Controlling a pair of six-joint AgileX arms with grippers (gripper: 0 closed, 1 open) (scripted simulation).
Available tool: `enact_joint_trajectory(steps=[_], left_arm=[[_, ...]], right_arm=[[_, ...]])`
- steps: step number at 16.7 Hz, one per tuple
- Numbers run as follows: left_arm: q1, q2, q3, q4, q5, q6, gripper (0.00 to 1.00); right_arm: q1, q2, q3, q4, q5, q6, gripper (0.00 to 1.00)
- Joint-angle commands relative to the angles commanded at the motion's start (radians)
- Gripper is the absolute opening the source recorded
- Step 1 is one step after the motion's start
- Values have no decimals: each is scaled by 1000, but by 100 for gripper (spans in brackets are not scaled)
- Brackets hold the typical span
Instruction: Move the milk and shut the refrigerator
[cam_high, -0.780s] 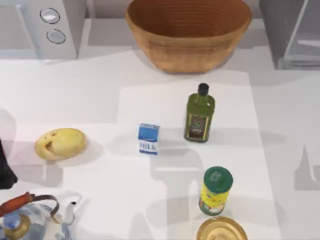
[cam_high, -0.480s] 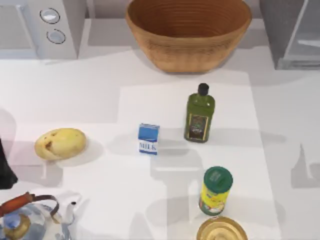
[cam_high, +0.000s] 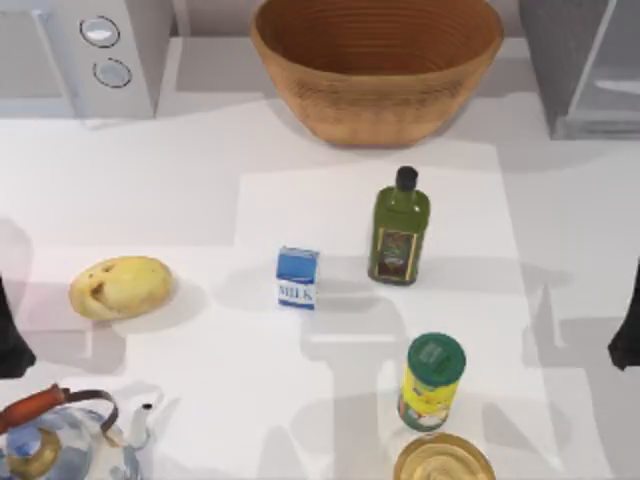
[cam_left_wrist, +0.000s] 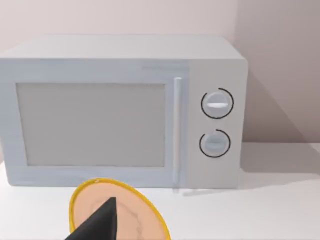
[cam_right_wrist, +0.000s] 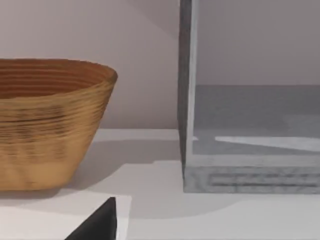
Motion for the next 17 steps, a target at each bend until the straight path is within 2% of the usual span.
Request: enact_joint_trajectory(steps=[3, 6, 13, 17], left_arm=[[0, 0, 0, 0, 0, 0, 100], [0, 0, 0, 0, 0, 0, 100], [0, 0, 0, 0, 0, 0, 100], [0, 0, 0, 0, 0, 0, 100]], right_arm=[[182, 146, 5, 138, 184, 3, 100], [291, 240, 8, 228, 292, 6, 100], [312, 260, 4, 247, 315, 6, 100], [335, 350, 77, 275, 339, 10, 100]])
